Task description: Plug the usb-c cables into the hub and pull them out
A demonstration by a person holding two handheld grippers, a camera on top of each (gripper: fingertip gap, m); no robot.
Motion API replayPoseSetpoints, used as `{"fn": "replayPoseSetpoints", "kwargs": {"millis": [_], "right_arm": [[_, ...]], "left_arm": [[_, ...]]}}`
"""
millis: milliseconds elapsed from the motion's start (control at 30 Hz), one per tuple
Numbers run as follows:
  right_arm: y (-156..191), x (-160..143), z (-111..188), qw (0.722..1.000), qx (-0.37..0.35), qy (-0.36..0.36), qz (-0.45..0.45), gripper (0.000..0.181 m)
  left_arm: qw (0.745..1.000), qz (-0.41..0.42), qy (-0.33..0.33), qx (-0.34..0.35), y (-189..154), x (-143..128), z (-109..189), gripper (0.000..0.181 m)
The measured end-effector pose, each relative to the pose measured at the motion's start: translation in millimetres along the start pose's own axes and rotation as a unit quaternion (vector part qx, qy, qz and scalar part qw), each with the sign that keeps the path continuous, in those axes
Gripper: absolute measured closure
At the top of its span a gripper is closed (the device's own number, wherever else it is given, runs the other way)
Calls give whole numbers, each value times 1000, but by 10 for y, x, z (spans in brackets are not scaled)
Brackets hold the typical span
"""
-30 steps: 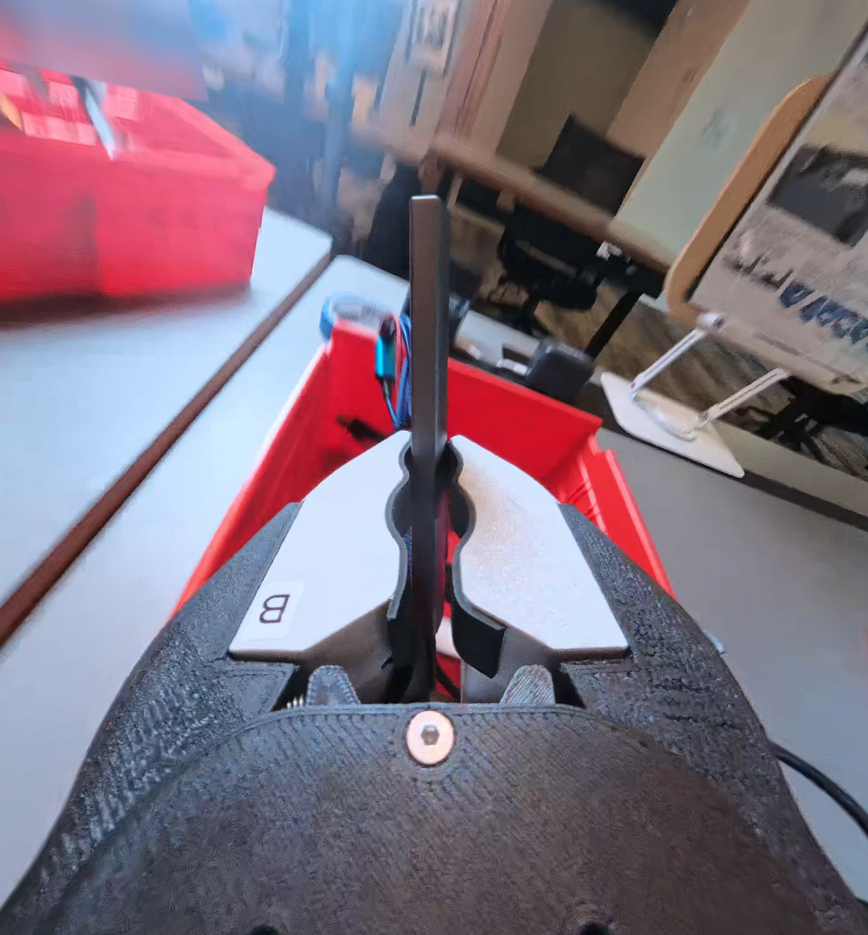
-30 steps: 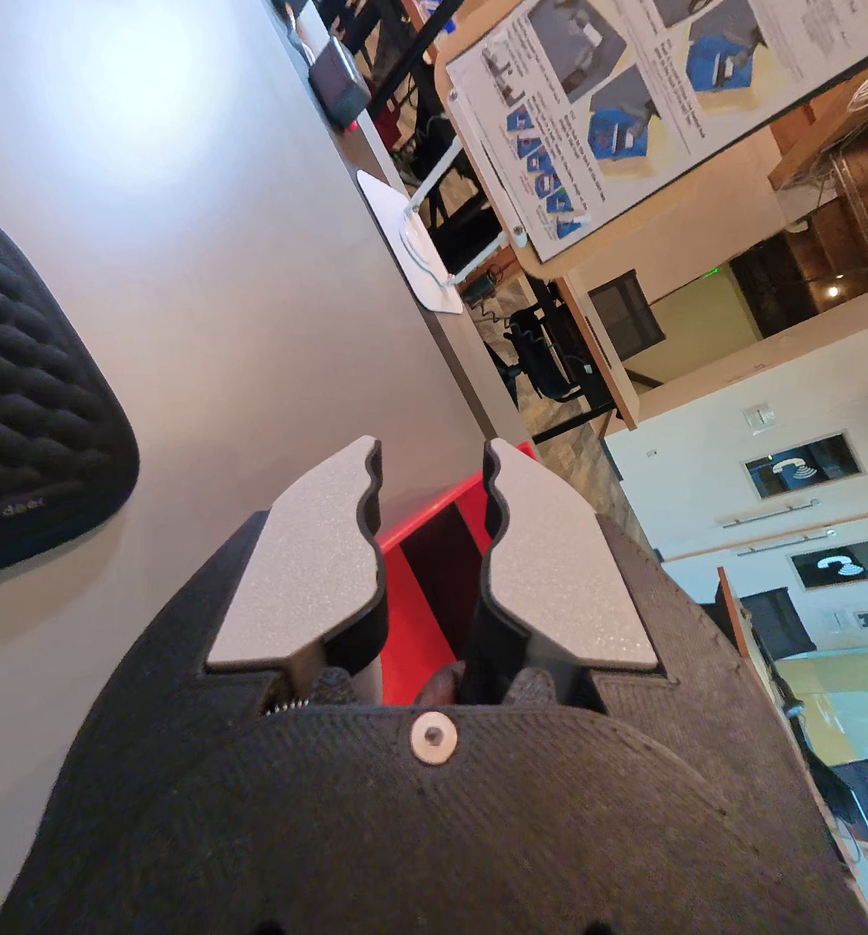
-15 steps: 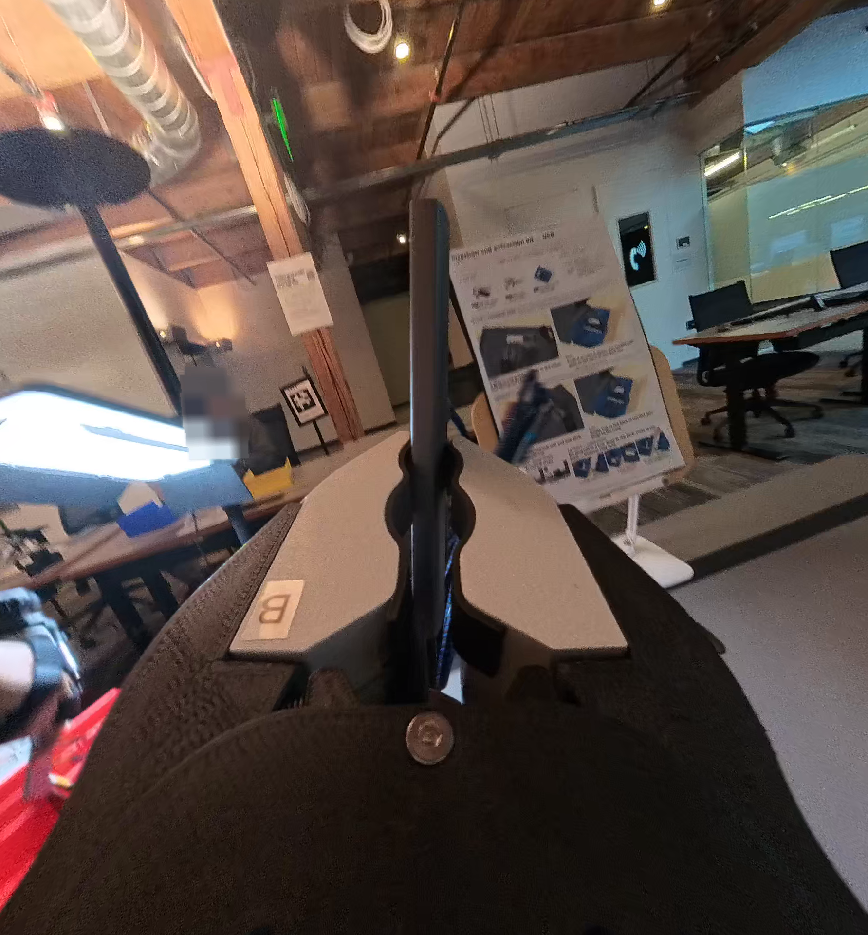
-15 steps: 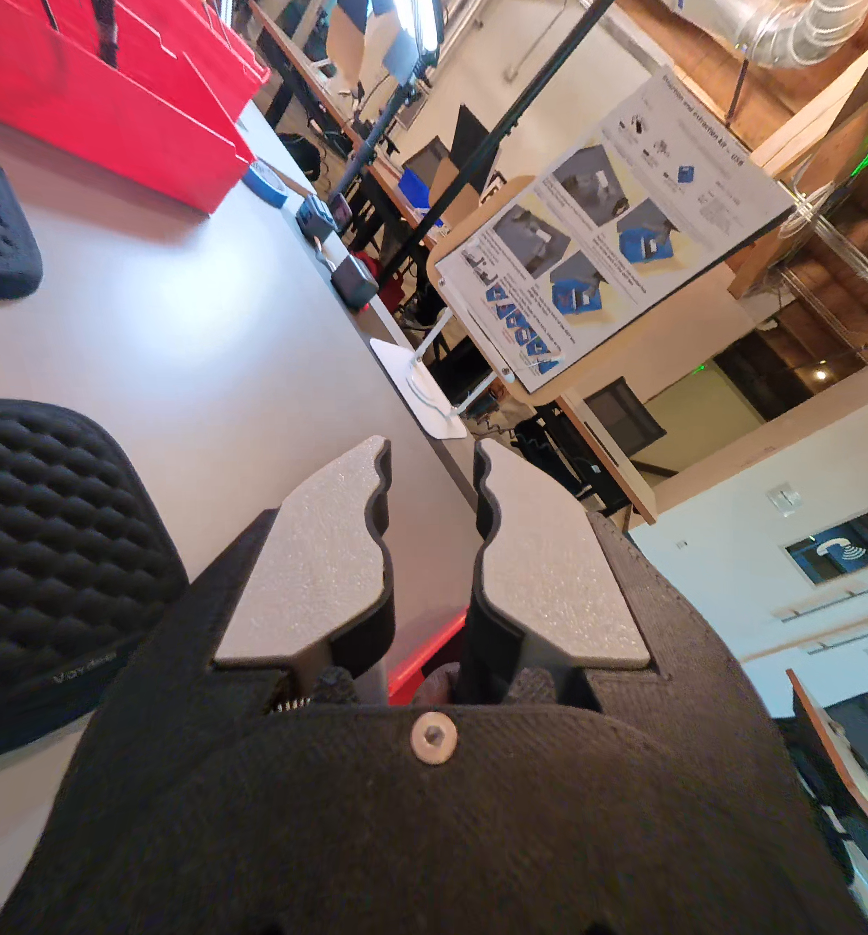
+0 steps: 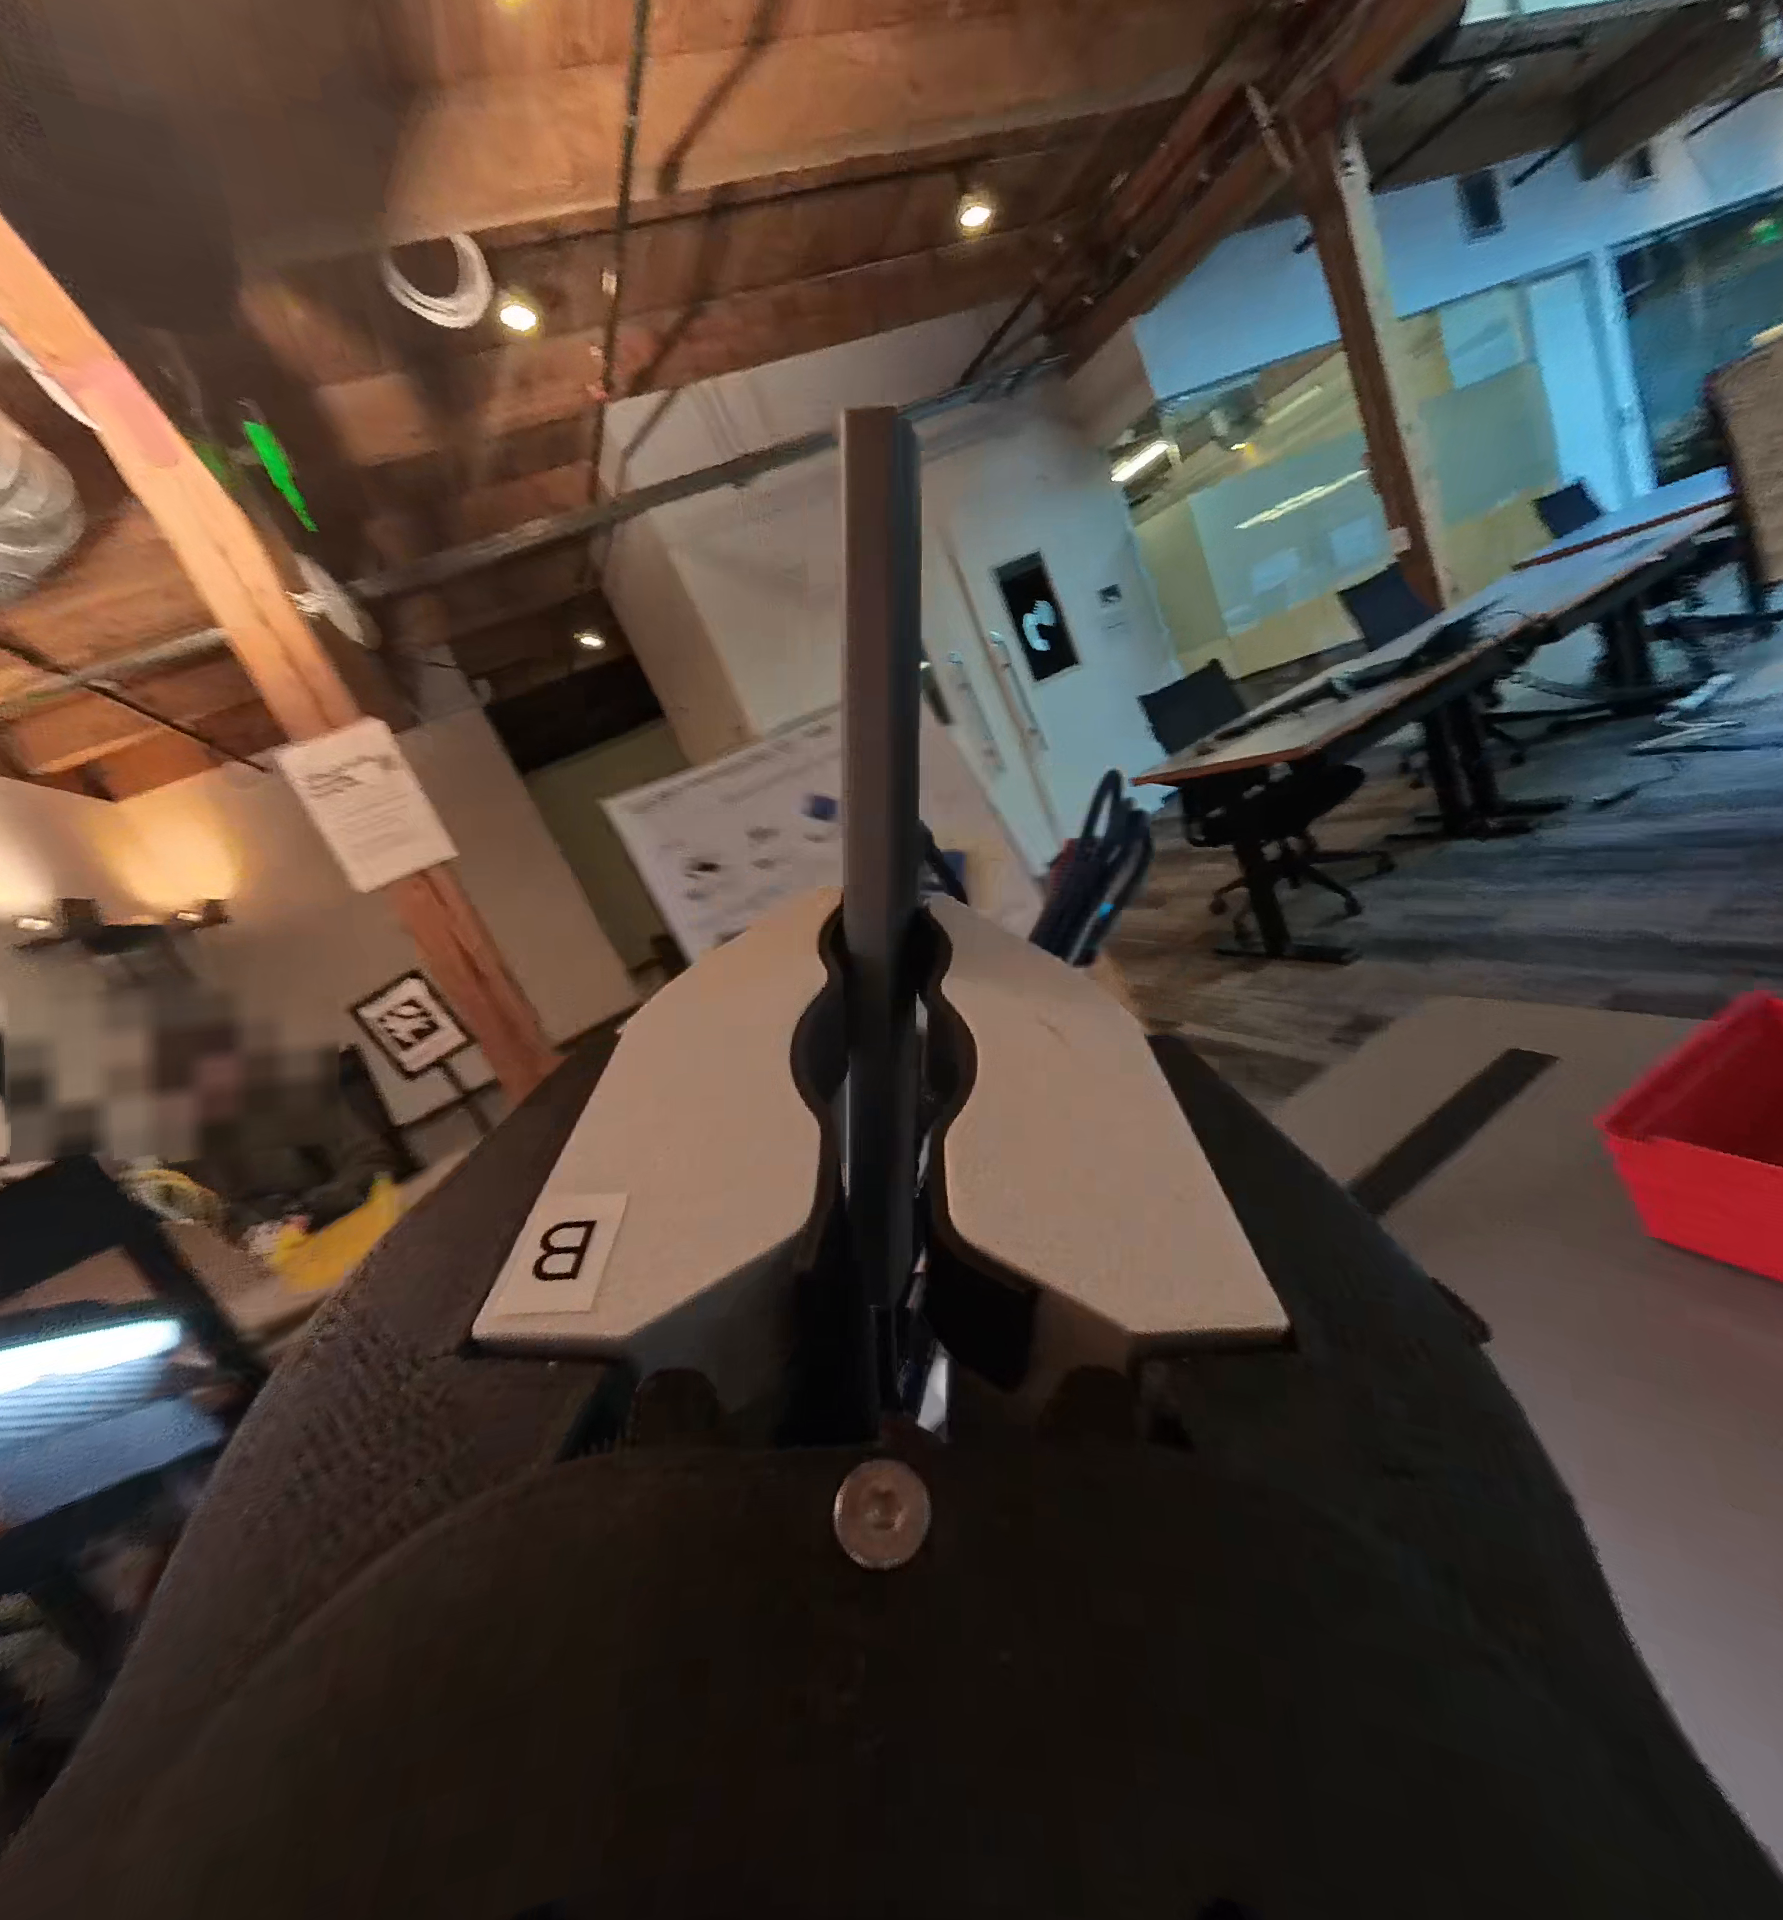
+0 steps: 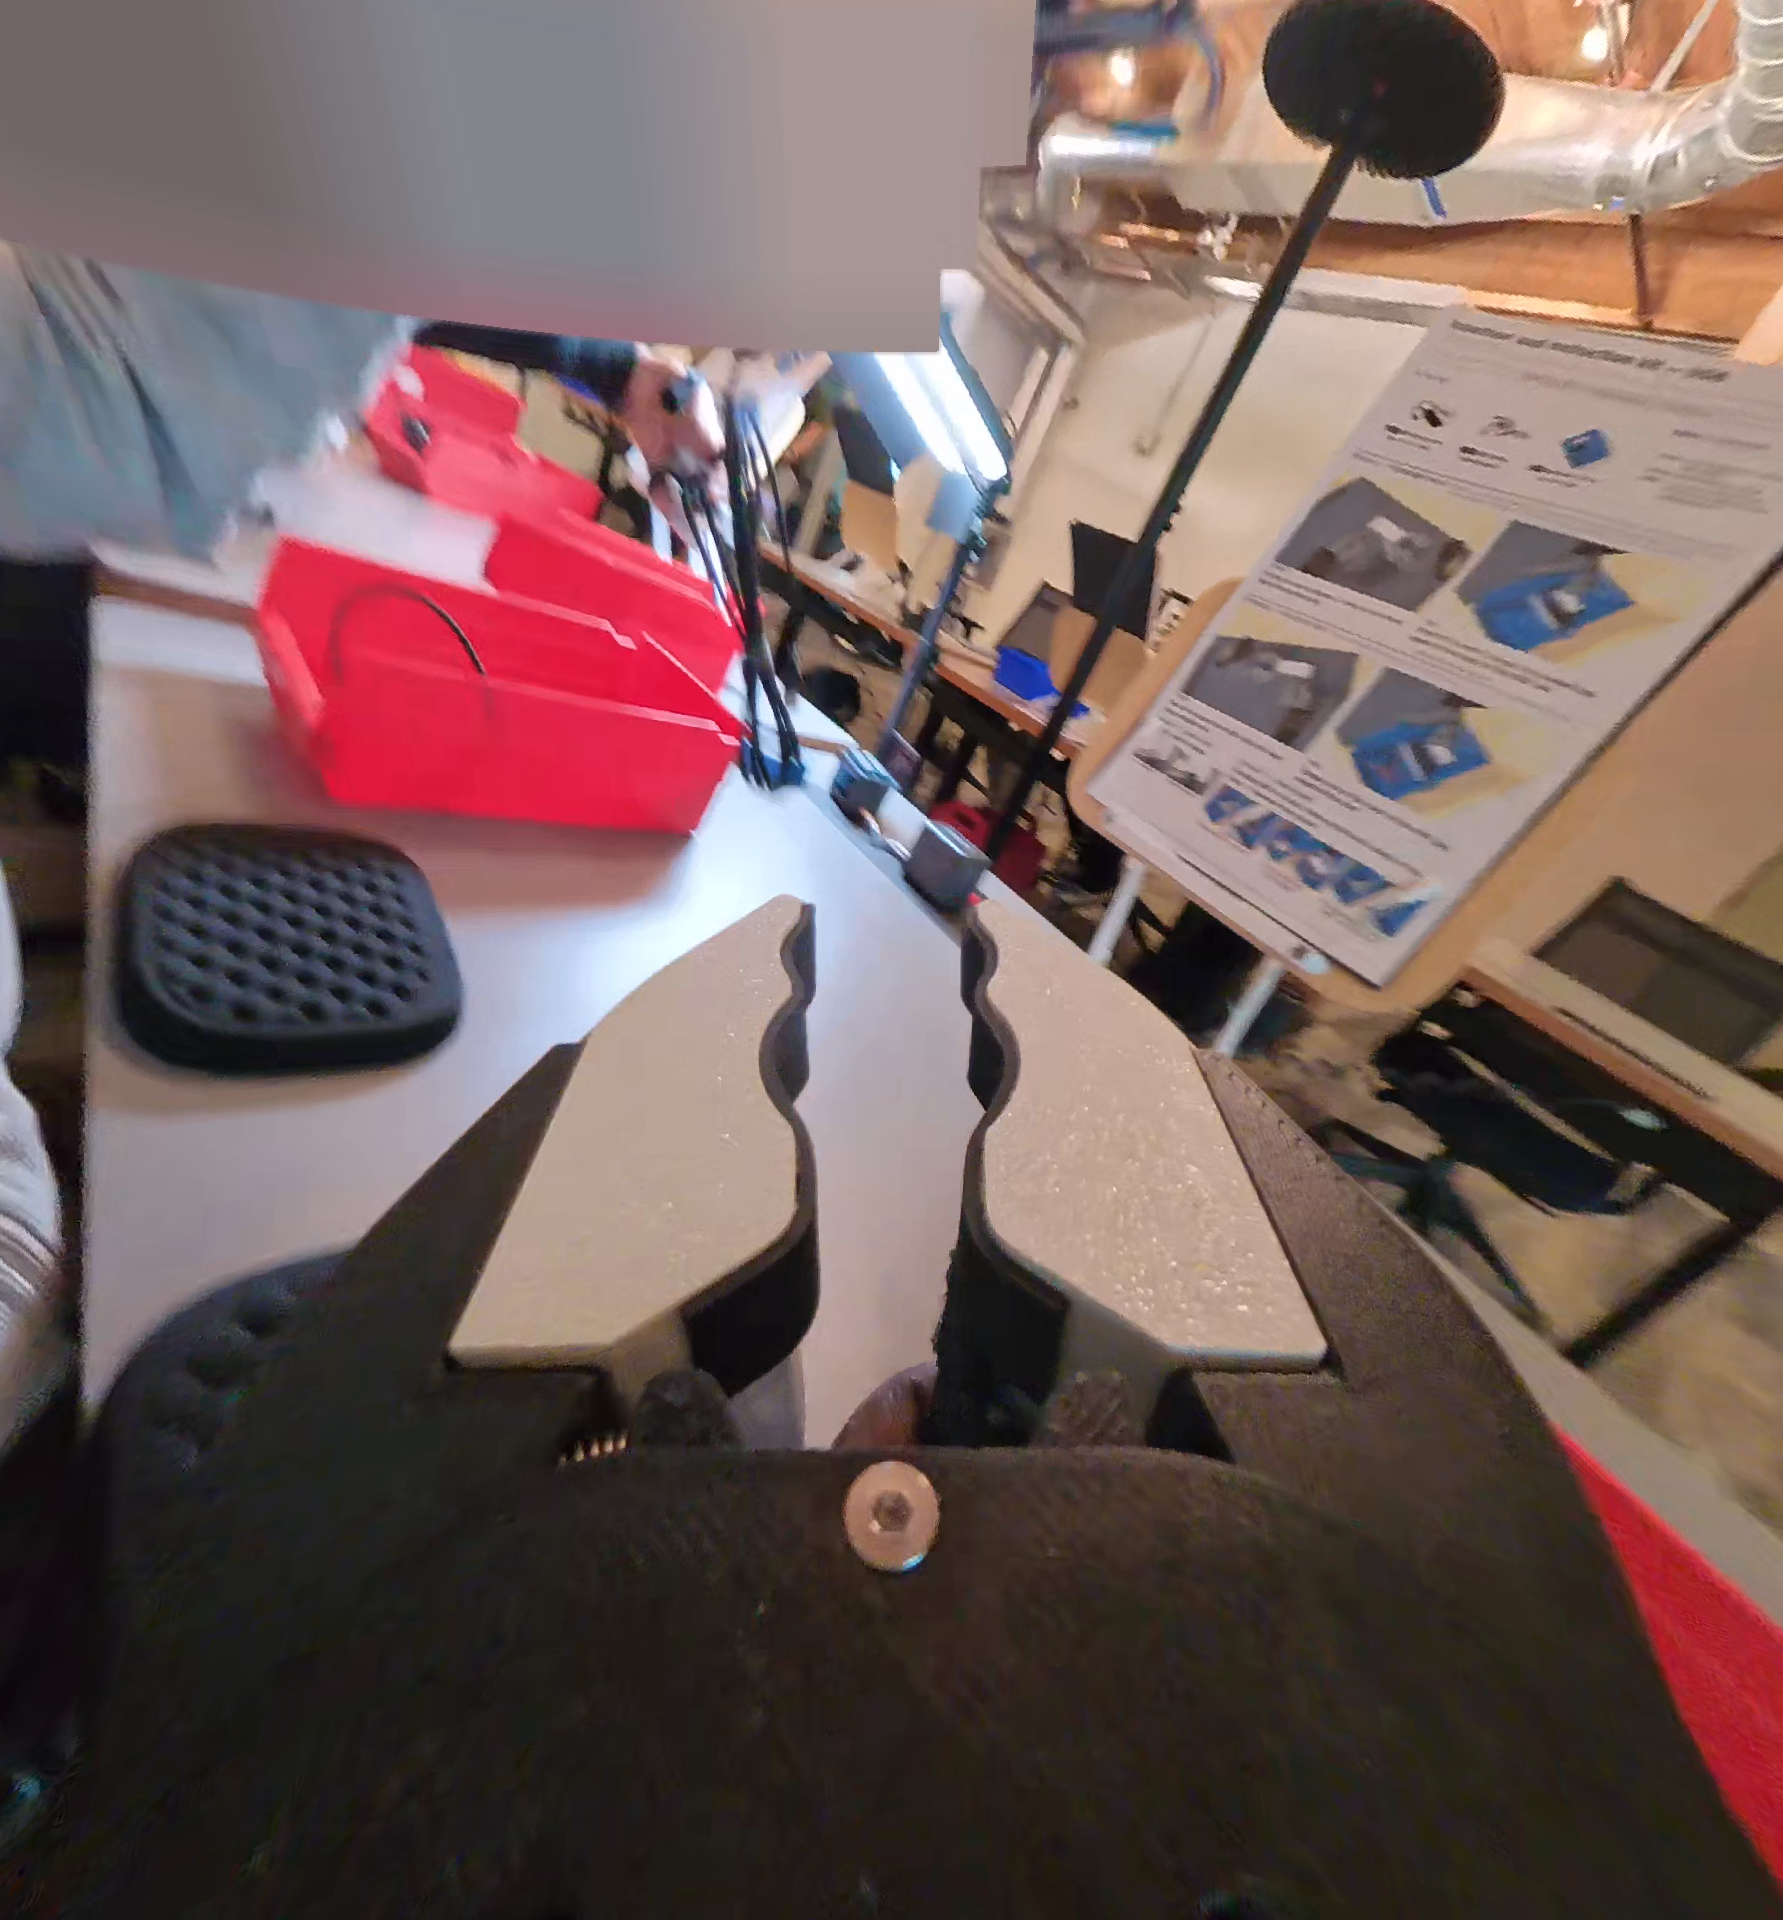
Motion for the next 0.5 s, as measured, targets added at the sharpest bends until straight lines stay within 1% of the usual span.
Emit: {"fn": "replayPoseSetpoints", "kwargs": {"millis": [67, 167, 233, 300, 367, 433, 500], "right_arm": [[77, 54, -116, 998, 26, -35, -37, 155], [219, 132, -306, 991, 68, -86, -81, 158], [310, 128, -466, 990, 73, -87, -85, 158], [395, 87, -651, 996, 43, -67, -51, 158], [477, 65, -830, 999, -6, -46, 6, 158], [557, 78, -1012, 997, -39, -31, 56, 158], [610, 77, -1211, 994, -55, -12, 97, 157]], "left_arm": [[999, 21, 17, -41, -348, -282, -67, 171], [994, 52, 37, -88, -939, -837, -93, 172], [988, 87, 61, -113, -1307, -1240, -76, 172], [979, 132, 84, -133, -1602, -1586, -36, 172], [967, 174, 106, -151, -1814, -1866, 17, 172], [954, 213, 122, -173, -1976, -2086, 75, 172], [943, 237, 132, -193, -2083, -2236, 134, 172]]}}
Point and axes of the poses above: each gripper's, where its closed fingertips meet, z back along the fingers, x out of its top, y = z × x across the jaws, the point moved 7 cm from there along z, back along the fingers, and after that the axes turned 7 degrees about y, right-handed, at the moved point
